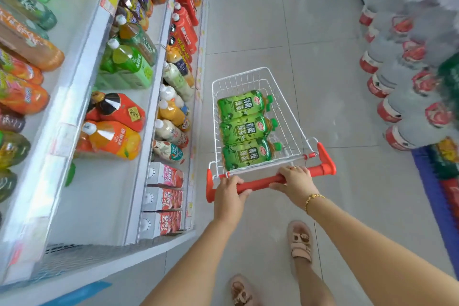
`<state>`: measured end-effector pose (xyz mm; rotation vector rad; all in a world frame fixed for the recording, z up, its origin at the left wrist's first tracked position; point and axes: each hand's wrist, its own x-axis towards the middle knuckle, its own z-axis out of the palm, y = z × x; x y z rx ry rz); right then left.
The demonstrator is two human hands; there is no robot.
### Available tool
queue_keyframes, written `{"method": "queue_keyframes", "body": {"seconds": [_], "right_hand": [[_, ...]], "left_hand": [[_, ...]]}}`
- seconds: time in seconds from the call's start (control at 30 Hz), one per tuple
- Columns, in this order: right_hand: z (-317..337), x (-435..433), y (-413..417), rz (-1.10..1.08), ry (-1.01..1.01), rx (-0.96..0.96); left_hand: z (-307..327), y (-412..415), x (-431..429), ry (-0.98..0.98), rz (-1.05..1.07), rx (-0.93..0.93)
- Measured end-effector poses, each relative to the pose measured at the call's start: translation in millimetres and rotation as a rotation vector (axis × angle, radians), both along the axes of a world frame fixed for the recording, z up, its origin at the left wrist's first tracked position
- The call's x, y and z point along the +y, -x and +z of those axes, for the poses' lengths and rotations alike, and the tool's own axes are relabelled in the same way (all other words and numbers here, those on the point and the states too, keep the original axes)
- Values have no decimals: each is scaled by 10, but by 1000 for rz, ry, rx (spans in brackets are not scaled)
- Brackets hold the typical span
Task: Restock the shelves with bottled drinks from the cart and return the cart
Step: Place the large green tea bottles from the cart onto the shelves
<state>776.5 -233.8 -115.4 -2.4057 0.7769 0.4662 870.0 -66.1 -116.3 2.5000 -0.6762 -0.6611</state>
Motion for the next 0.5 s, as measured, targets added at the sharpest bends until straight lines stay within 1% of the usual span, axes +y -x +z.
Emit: {"method": "queue_keyframes", "body": {"seconds": [0.13,0.2,0.27,0.33,0.4,0.43,0.47,0.5], "right_hand": [[65,230,319,-51,-64,52],[93,311,440,-89,-86,87],[124,379,531,-97,-111,154],[155,417,592,-64,-122,245],[132,408,615,-16,-134,295],[105,379,601,-21,-143,279],[81,342,571,-69,-152,233],[58,295,520,-164,-170,171]], "left_hand": [[88,161,202,-70,-84,126],[92,192,291,-76,-68,239],[99,209,360,-109,-67,382],[99,170,381,-162,-130,450],[145,50,294,-159,-164,461],[155,-47,209,-143,-170,435],[166,-161,107,-130,-177,395],[161,-293,-13,-122,-185,354]]}}
